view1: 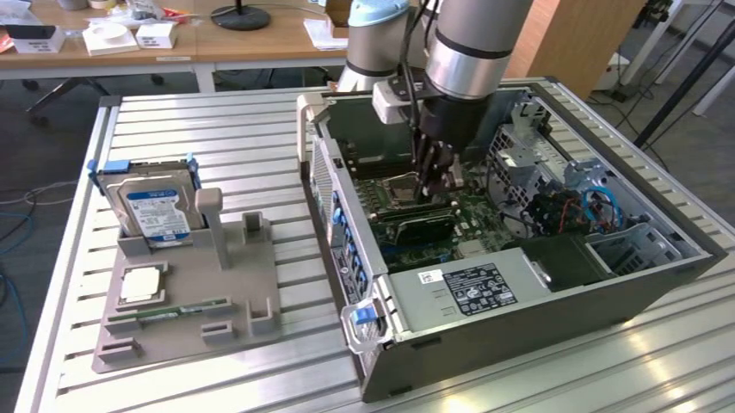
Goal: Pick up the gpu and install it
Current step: 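Press down on the gpu until it lock into place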
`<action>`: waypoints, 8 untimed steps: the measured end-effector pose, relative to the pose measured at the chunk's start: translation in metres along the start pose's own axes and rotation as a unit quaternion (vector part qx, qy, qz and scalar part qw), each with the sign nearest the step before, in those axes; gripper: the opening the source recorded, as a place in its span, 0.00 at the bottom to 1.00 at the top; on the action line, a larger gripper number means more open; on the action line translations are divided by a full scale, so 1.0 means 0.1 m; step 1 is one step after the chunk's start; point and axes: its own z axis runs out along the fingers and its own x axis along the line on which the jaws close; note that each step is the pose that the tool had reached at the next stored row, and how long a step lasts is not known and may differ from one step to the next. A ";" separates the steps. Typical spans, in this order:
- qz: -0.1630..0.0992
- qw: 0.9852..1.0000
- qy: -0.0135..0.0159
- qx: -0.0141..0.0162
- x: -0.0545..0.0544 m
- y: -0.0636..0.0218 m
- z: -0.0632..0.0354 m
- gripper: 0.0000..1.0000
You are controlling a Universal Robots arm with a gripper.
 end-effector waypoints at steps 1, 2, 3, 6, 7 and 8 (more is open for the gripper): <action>0.000 1.000 0.000 0.000 0.00 0.000 -0.030 0.10; 0.000 1.000 0.000 0.000 0.00 0.000 -0.058 0.10; 0.000 1.000 0.000 0.000 0.00 0.000 -0.086 0.10; 0.000 1.000 0.000 0.000 0.00 -0.001 -0.162 0.10; 0.000 1.000 0.000 0.000 0.00 -0.001 -0.181 0.10; 0.000 1.000 0.000 0.000 0.00 -0.001 -0.195 0.10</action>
